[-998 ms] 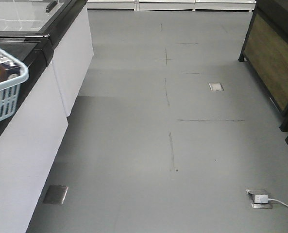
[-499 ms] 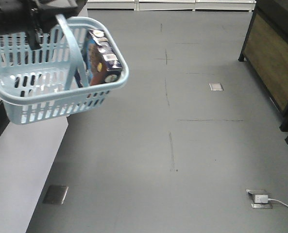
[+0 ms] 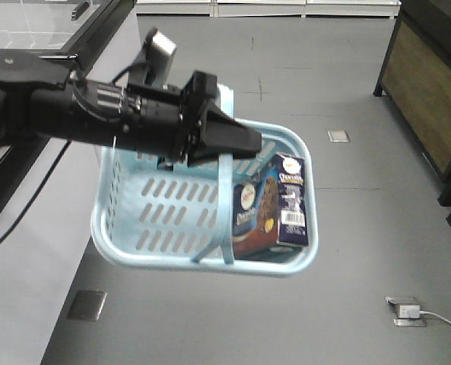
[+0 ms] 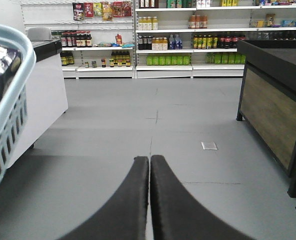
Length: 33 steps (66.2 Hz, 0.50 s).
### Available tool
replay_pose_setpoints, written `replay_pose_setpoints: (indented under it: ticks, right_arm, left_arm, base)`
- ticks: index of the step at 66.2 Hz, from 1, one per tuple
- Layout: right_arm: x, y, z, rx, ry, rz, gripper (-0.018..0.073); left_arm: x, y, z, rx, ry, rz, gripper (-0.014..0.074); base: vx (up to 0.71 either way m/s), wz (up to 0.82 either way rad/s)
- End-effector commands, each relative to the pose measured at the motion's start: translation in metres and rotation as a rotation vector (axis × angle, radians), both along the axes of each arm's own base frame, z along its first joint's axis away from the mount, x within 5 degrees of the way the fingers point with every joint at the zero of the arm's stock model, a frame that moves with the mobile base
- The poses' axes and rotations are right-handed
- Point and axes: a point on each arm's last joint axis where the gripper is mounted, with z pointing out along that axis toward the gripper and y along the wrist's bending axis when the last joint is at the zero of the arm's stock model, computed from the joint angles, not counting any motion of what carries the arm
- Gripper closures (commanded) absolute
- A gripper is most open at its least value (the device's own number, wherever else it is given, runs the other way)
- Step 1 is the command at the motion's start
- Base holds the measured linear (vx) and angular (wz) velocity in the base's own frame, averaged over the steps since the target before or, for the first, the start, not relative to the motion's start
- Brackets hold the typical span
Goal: Left arm holds basket, right arm returns cookies
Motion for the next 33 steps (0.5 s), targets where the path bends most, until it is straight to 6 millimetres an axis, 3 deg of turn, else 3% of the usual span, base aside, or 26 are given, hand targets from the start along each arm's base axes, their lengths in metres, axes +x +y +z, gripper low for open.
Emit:
replay_pose_setpoints:
  ticks: [1, 11, 22, 33]
  right_arm:
    - [-0.001, 0.000, 0.008, -0.013, -0.088, 0.003, 0.0568]
    - [-0.001, 0.000, 0.008, -0.013, -0.088, 0.003, 0.0568]
    - [-0.001, 0.000, 0.008, -0.013, -0.088, 0.003, 0.0568]
    - [-0.001, 0.000, 0.008, -0.013, -0.088, 0.003, 0.0568]
  left_arm:
    - [-0.023, 0.003, 0.016, -0.091, -0.035, 0.071, 0.0604]
    - [-0.050, 0.003, -0.018, -0.192, 0.048, 0.123, 0.0604]
    - [-0.082, -0.011, -0.063, -0.096, 0.119, 0.039, 0.0604]
    - [-0.101, -0.024, -0.073, -0.063, 0.124, -0.021, 0.0604]
  base:
    - [0.00, 0.00]
    - [0.00, 0.00]
    - [0.00, 0.00]
    - [0.00, 0.00]
